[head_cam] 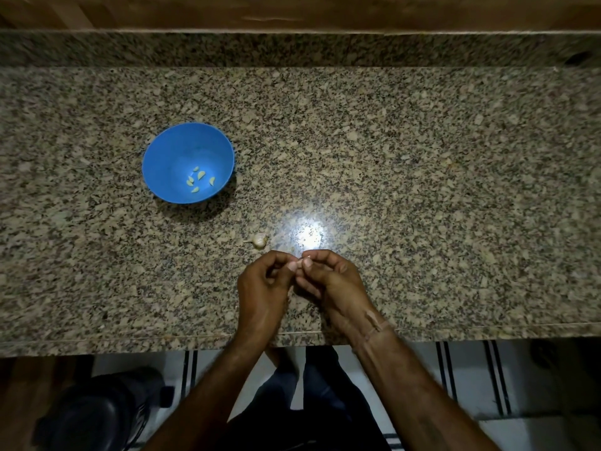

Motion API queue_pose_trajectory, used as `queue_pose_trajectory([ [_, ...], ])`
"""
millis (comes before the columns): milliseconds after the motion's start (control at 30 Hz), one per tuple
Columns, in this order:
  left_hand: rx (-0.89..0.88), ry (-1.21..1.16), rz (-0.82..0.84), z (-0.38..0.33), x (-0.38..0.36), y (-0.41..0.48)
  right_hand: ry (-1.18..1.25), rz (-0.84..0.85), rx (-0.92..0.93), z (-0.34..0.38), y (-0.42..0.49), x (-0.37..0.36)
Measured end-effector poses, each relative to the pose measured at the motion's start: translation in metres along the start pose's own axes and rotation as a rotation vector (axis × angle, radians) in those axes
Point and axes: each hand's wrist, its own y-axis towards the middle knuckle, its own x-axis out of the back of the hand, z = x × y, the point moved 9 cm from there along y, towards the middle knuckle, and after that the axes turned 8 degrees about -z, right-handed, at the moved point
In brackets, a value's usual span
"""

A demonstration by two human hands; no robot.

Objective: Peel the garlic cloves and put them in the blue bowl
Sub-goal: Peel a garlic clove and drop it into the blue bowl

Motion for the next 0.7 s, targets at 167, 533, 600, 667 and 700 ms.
queue_pose_trajectory([
  [167, -0.035, 0.023, 0.076, -0.006, 0.005, 0.002, -0.100, -0.004, 0.118, 0.007, 0.000, 0.003],
  [533, -0.087, 0.107, 0.219, -0.013, 0.007, 0.013, -0.263, -0.011, 0.287, 0.019, -0.001, -0.005],
  [600, -0.084, 0.113, 0.237, -0.010, 0.007, 0.014, -0.289, -0.013, 0.315, 0.019, 0.000, -0.006],
  [667, -0.086, 0.135, 0.242, -0.009, 0.009, 0.015, -0.308, -0.014, 0.330, 0.018, 0.000, -0.007],
  [700, -0.090, 0.146, 0.241, -0.008, 0.010, 0.015, -0.313, -0.013, 0.330, 0.018, 0.000, -0.008],
])
